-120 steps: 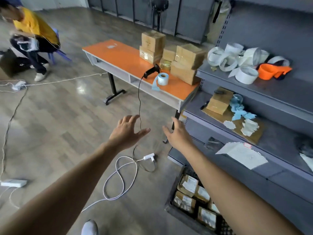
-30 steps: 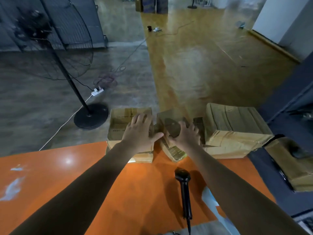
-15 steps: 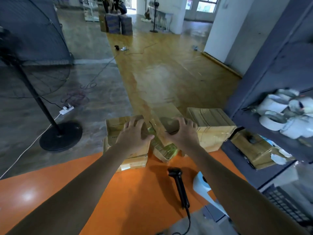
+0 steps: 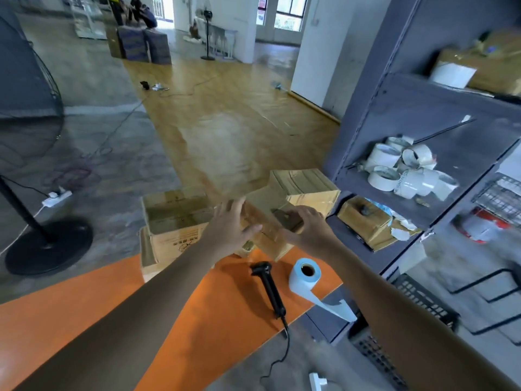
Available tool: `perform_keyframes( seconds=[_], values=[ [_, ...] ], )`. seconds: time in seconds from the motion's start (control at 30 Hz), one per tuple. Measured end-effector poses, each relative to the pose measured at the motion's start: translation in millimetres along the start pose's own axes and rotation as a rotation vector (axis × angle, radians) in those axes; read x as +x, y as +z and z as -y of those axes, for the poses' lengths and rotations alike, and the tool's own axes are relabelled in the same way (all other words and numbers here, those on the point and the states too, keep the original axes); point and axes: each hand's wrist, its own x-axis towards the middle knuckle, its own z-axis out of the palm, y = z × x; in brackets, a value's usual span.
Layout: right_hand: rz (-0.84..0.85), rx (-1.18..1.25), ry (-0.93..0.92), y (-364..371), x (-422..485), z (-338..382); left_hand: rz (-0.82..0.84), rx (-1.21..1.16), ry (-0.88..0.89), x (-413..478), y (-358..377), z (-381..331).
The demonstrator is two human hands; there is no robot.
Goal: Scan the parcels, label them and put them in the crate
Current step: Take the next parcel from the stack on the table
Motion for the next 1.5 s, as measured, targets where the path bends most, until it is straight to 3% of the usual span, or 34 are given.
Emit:
perform_keyframes(
  seconds=[0.27,0.5,0.67,0.87,1.0,1.23,1.37,1.5],
  values=[
    [0.068,0.334,-0.034,-2.8,-0.3,-39.4,0.04,-0.087,0.035,-19.0,23.9,-11.4],
    [0.249,0.716,0.128,13.9,4.3,-58.1,0.036,-0.127,-0.047,-37.7,37.7,-8.2],
    [0.398,0.748,0.243,21.4,11.8,-54.4,0.045,-0.186,-0.167,-49.8,38.7,-6.8],
    [0.496,0.803,0.241,34.6,14.3,-51.3,-0.074,-0.381,-0.434,-54.2,36.2,-6.1],
    [0.568,0.836,0.165,41.3,12.6,-46.9,-0.061,-0.404,-0.492,-58.2,34.3,0.0],
    [0.585,0.926,0.119,57.1,8.6,-52.6,-0.057,-0.466,-0.581,-66.8,37.4,13.2],
    [0.425,1.007,0.269,77.7,4.5,-48.7,-0.055,-0.662,-0.739,-77.7,49.4,17.8],
    [0.301,0.898,0.338,108.6,0.5,-45.7,0.051,-0.71,-0.889,-95.5,70.4,26.5]
  ],
)
